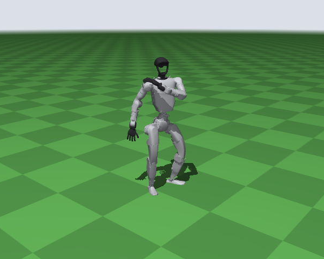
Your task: Sport exercise
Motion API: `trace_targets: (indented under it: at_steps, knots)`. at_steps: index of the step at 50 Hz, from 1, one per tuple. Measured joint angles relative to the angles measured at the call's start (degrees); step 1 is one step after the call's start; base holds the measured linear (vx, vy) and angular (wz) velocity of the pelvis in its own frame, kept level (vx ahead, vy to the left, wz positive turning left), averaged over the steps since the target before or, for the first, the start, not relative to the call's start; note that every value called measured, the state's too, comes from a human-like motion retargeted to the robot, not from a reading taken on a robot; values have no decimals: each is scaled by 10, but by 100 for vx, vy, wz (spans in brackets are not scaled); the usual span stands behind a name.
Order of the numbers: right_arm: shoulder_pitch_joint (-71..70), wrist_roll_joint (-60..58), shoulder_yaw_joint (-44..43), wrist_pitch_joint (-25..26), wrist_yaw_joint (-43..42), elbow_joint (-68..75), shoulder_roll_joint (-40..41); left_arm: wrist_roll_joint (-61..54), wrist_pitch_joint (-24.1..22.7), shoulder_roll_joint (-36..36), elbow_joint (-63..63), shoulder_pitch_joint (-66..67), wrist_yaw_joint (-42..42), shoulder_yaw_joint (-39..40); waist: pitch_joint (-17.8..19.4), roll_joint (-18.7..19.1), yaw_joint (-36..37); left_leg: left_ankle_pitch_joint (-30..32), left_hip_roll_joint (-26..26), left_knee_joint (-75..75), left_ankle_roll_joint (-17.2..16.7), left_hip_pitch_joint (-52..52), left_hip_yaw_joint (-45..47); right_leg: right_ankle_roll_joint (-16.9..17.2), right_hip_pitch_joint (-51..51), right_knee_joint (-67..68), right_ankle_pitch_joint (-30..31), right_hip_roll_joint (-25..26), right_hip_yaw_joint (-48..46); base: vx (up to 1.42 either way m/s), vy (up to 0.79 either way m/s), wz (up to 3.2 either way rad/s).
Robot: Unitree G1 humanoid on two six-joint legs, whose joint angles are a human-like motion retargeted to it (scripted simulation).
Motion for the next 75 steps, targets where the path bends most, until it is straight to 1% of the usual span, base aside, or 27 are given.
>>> trace_targets:
  at_steps: [4,8,15,18,21,25,28,30,33,35,36,38,40,42,45,48,51,57,61,65,68,70,73,74,75]
  knots:
    - [-8,-19,-40,0,-19,-7,-28,7,15,72,2,102,14,42,-4,18,33,-4,-2,5,6,-15,-16,-9,18,-50,18,17,8,0,1,5]
    - [-55,-19,-60,0,-56,-12,-12,29,25,135,69,258,5,66,-7,20,63,0,-11,13,8,-31,-38,-14,30,-81,34,20,7,1,3,33]
    - [-199,45,-61,-4,-137,-40,67,30,35,222,234,540,-3,111,-20,-9,118,13,-51,0,16,-47,-71,-21,33,-98,45,6,-6,4,6,52]
    - [-254,69,-53,-17,-156,-82,86,18,22,274,249,635,9,149,-28,-26,143,26,-77,-32,16,-43,-77,-21,26,-90,43,-9,-20,5,9,71]
    - [-297,85,-44,-36,-158,-150,86,6,0,338,210,723,19,200,-37,-45,169,47,-105,-78,14,-34,-80,-23,17,-74,40,-27,-38,6,9,83]
    - [-341,95,-25,-70,-141,-288,55,-2,-31,426,105,829,33,284,-52,-78,204,83,-144,-157,10,-13,-85,-23,5,-48,29,-53,-71,7,7,91]
    - [-384,100,1,-103,-127,-441,7,9,-46,477,7,885,58,355,-69,-111,229,118,-169,-229,8,10,-93,-23,-2,-28,20,-70,-97,9,5,91]
    - [-429,102,22,-127,-127,-543,-23,22,-51,499,-44,898,81,389,-87,-135,247,141,-178,-260,4,18,-99,-19,-3,-15,21,-82,-118,7,3,87]
    - [-564,109,33,-143,-160,-752,-115,63,-41,532,-137,895,149,463,-113,-177,253,185,-202,-353,0,48,-116,-25,-9,-7,6,-90,-133,12,-1,87]
    - [-682,96,27,-134,-203,-858,-181,95,-27,547,-178,882,200,509,-127,-205,255,202,-210,-373,-3,53,-128,-29,-8,0,3,-96,-142,8,-2,79]
    - [-751,82,19,-121,-231,-891,-213,113,-17,554,-189,873,225,532,-130,-219,256,205,-213,-374,-5,54,-135,-31,-5,2,3,-99,-145,7,-2,73]
    - [-891,46,6,-89,-291,-935,-273,146,2,566,-202,856,272,574,-135,-247,259,211,-219,-375,-9,55,-151,-35,-1,7,4,-103,-150,6,-1,66]
    - [-1031,7,0,-50,-350,-946,-317,174,21,577,-202,845,312,609,-139,-275,262,217,-223,-376,-12,55,-166,-38,2,12,9,-106,-152,4,0,57]
    - [-1161,-28,8,-8,-403,-935,-342,194,37,586,-191,845,340,637,-143,-300,267,224,-225,-376,-15,55,-182,-40,2,19,18,-110,-152,2,1,51]
    - [-1335,-63,43,46,-464,-907,-354,214,58,589,-164,868,363,672,-145,-328,272,235,-227,-377,-18,54,-203,-41,-1,34,39,-115,-147,-1,3,49]
    - [-1479,-81,106,83,-496,-879,-345,220,71,569,-131,917,365,700,-145,-343,275,246,-230,-378,-21,51,-220,-37,-9,51,62,-122,-137,-2,5,45]
    - [-1582,-85,169,104,-503,-854,-326,220,79,537,-106,972,352,715,-137,-344,280,259,-233,-381,-24,46,-233,-29,-23,71,87,-131,-126,-5,6,42]
    - [-1681,-70,242,122,-487,-822,-288,208,83,481,-82,1038,299,711,-117,-334,287,282,-245,-385,-24,32,-242,-13,-58,105,118,-148,-101,-3,2,16]
    - [-1691,-46,249,122,-479,-813,-275,191,81,458,-73,1044,252,696,-108,-317,291,288,-251,-386,-22,23,-232,-3,-82,121,122,-159,-88,0,0,-5]
    - [-1649,-19,228,108,-474,-815,-292,160,80,434,-57,1024,200,672,-107,-294,287,291,-259,-387,-17,16,-215,9,-105,132,118,-170,-71,-1,-2,-28]
    - [-1574,0,197,86,-469,-824,-328,127,82,410,-39,986,163,649,-110,-267,281,286,-266,-388,-10,10,-198,17,-122,134,104,-180,-61,-1,-2,-38]
    - [-1500,15,167,69,-463,-829,-361,102,83,387,-24,953,139,630,-110,-242,277,280,-271,-389,-5,4,-186,24,-134,133,90,-186,-55,-1,-2,-44]
    - [-1305,48,74,28,-436,-832,-405,57,86,331,18,880,98,590,-109,-183,275,256,-273,-384,0,2,-161,34,-137,114,68,-182,-42,2,-1,-62]
    - [-1161,54,-22,7,-410,-844,-394,43,84,319,49,862,87,584,-112,-161,263,242,-266,-380,1,10,-152,35,-119,84,70,-167,-40,5,-3,-92]
    - [-981,58,-149,-18,-376,-863,-373,28,81,311,87,847,77,582,-118,-140,246,224,-254,-376,0,22,-143,34,-91,42,74,-145,-39,1,-2,-88]
